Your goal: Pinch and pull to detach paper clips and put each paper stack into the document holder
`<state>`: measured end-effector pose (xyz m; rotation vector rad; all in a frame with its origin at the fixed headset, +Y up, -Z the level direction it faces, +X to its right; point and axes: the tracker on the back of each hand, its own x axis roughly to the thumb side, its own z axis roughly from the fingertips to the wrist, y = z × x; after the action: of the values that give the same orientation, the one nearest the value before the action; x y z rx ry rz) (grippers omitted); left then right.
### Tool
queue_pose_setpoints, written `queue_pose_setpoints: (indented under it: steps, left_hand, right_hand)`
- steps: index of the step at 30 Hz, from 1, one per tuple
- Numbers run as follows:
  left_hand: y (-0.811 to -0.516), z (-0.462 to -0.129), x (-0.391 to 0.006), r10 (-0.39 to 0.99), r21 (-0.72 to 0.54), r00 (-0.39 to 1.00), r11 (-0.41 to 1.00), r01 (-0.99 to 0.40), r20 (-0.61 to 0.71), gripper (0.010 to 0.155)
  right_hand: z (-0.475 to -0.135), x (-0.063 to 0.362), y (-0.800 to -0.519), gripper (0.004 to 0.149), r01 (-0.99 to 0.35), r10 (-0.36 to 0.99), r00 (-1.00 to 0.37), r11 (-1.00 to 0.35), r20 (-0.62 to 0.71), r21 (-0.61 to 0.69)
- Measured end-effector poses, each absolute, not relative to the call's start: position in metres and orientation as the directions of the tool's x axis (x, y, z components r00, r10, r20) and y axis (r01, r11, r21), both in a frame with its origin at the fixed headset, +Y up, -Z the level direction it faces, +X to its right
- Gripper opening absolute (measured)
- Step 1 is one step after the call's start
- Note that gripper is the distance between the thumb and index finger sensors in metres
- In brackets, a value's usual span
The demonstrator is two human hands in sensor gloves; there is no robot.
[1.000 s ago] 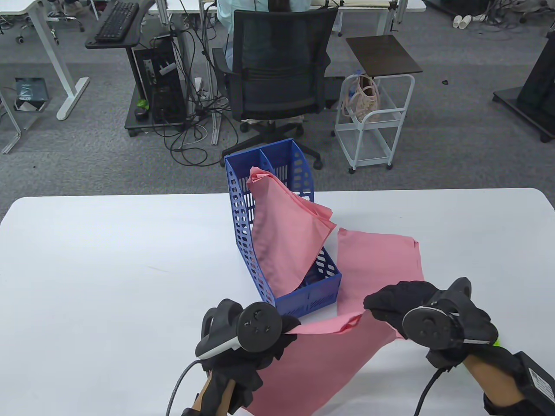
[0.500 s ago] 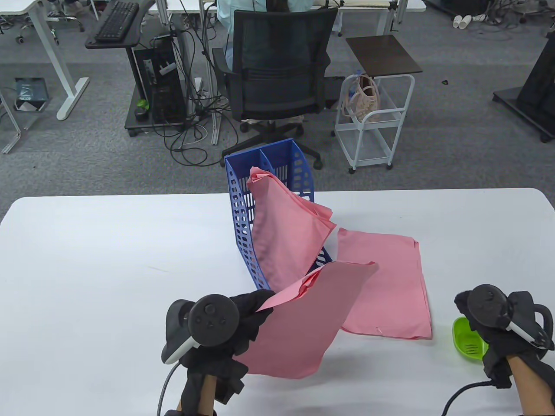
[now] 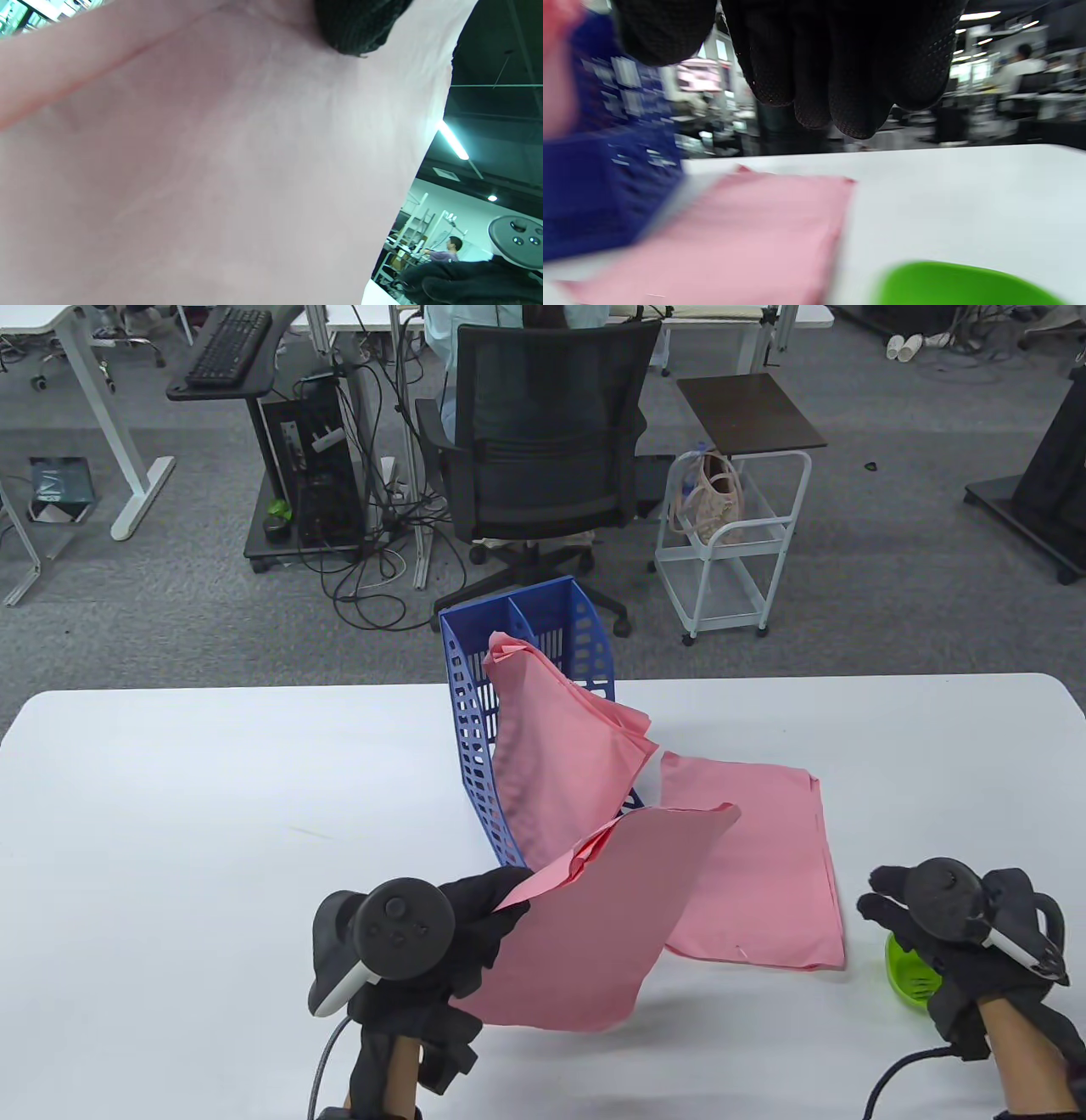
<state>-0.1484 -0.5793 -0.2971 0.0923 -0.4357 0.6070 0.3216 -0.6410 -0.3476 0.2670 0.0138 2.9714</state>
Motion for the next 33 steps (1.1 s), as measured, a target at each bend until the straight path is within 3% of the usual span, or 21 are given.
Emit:
queue_pose_setpoints:
  steps: [2,7,11,15,20,25,33]
  left_hand:
    - [-0.581,-0.298,-0.149,0.572,-0.071,0.682,0.787,-0.613,0.456,0.042]
    - [-0.582,-0.299,-0.149,0.644,-0.127,0.580,0.716,-0.686,0.500,0.042]
    - [-0.584,-0.302,-0.149,0.683,-0.189,0.518,0.680,-0.709,0.515,0.043]
    - [-0.589,-0.306,-0.147,0.753,-0.295,0.408,0.603,-0.741,0.516,0.043]
    - [-0.597,-0.312,-0.139,0.815,-0.447,0.319,0.544,-0.710,0.484,0.050]
    - [-0.597,-0.312,-0.136,0.790,-0.427,0.368,0.586,-0.689,0.491,0.047]
    - [-0.594,-0.305,-0.129,0.588,-0.213,0.649,0.797,-0.564,0.482,0.068]
  right_hand:
    - [-0.347,0.295,-0.634,0.072,-0.264,0.275,-0.907,-0.961,0.319,0.076]
    - [-0.345,0.248,-0.633,0.096,-0.435,0.512,-0.676,-0.858,0.530,0.273]
    - [-0.348,0.223,-0.636,0.095,-0.535,0.665,-0.449,-0.735,0.597,0.416]
    - [-0.348,0.204,-0.633,0.083,-0.578,0.734,-0.271,-0.641,0.622,0.505]
    - [-0.340,0.190,-0.625,0.058,-0.611,0.724,-0.191,-0.616,0.662,0.498]
    - [-0.333,0.194,-0.617,0.048,-0.602,0.695,-0.247,-0.656,0.675,0.455]
    - [-0.323,0.232,-0.592,0.046,-0.598,0.623,-0.404,-0.734,0.670,0.322]
